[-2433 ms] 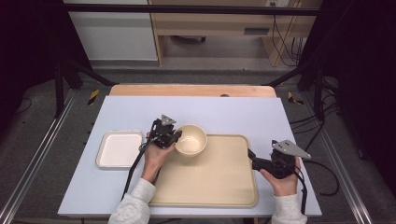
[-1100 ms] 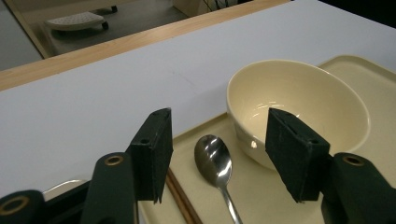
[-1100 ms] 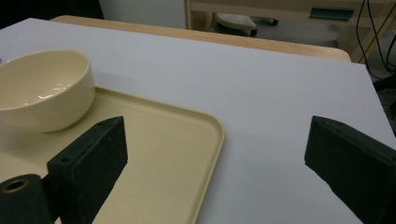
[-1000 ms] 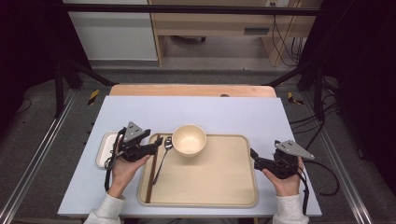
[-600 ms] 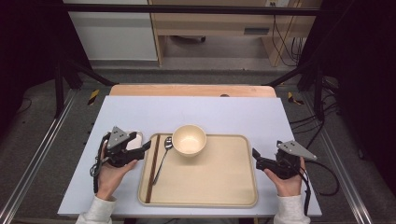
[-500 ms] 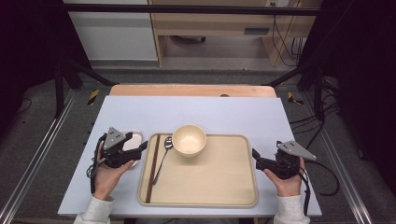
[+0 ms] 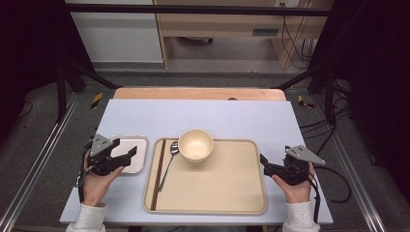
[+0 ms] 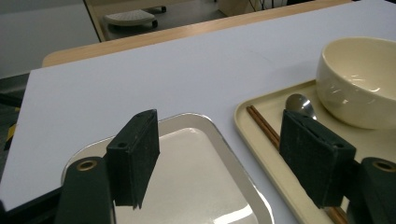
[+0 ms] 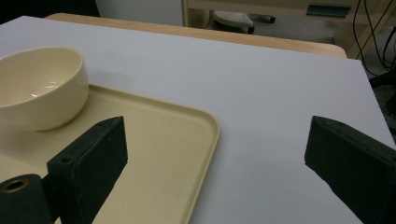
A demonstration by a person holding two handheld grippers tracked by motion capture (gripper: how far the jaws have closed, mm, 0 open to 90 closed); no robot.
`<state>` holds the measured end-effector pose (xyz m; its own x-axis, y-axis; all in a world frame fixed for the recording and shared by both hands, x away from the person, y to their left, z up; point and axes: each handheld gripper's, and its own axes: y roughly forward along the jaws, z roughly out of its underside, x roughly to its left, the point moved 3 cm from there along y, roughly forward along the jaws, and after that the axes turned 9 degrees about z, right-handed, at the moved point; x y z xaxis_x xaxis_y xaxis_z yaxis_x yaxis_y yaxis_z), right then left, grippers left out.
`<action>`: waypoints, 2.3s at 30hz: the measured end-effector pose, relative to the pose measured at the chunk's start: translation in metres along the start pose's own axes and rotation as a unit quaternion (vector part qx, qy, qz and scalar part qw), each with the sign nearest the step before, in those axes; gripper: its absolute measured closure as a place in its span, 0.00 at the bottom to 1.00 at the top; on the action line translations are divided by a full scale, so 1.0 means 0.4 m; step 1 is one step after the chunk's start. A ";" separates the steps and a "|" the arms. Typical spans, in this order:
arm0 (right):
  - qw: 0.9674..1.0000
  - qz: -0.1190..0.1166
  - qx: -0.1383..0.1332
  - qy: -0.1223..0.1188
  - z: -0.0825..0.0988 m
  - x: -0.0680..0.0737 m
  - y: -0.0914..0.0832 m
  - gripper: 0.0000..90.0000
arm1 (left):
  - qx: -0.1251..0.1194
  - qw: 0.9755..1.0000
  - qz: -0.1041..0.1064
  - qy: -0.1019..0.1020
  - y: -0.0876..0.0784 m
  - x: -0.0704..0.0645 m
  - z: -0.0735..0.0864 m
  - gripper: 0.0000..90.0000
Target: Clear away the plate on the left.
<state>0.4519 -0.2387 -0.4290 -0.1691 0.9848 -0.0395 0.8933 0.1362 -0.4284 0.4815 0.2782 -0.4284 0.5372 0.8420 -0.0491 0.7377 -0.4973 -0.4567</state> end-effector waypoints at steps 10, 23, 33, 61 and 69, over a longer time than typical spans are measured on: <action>1.000 -0.004 0.001 -0.004 0.002 0.005 0.000 0.07 | 0.007 1.000 -0.025 -0.017 -0.001 0.056 0.007 0.31; 1.000 -0.006 0.006 -0.008 0.005 0.013 0.007 0.07 | 0.021 0.997 -0.053 -0.043 -0.001 0.123 0.031 0.32; 1.000 -0.006 0.005 -0.008 0.004 0.014 0.006 0.07 | 0.037 0.995 -0.075 -0.061 0.000 0.169 0.061 0.33; 1.000 -0.005 0.004 -0.010 0.002 0.021 0.004 0.07 | 0.118 0.984 -0.101 -0.085 0.039 0.226 0.130 0.58; 1.000 -0.005 0.005 -0.011 0.003 0.021 0.004 0.07 | 0.133 0.982 -0.100 -0.095 0.043 0.232 0.142 0.69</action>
<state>0.4514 -0.2302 -0.4310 -0.1868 0.9808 -0.0551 0.8875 0.1445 -0.4375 0.5208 0.3596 -0.4913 0.2885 0.9535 -0.0878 0.6745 -0.2674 -0.6881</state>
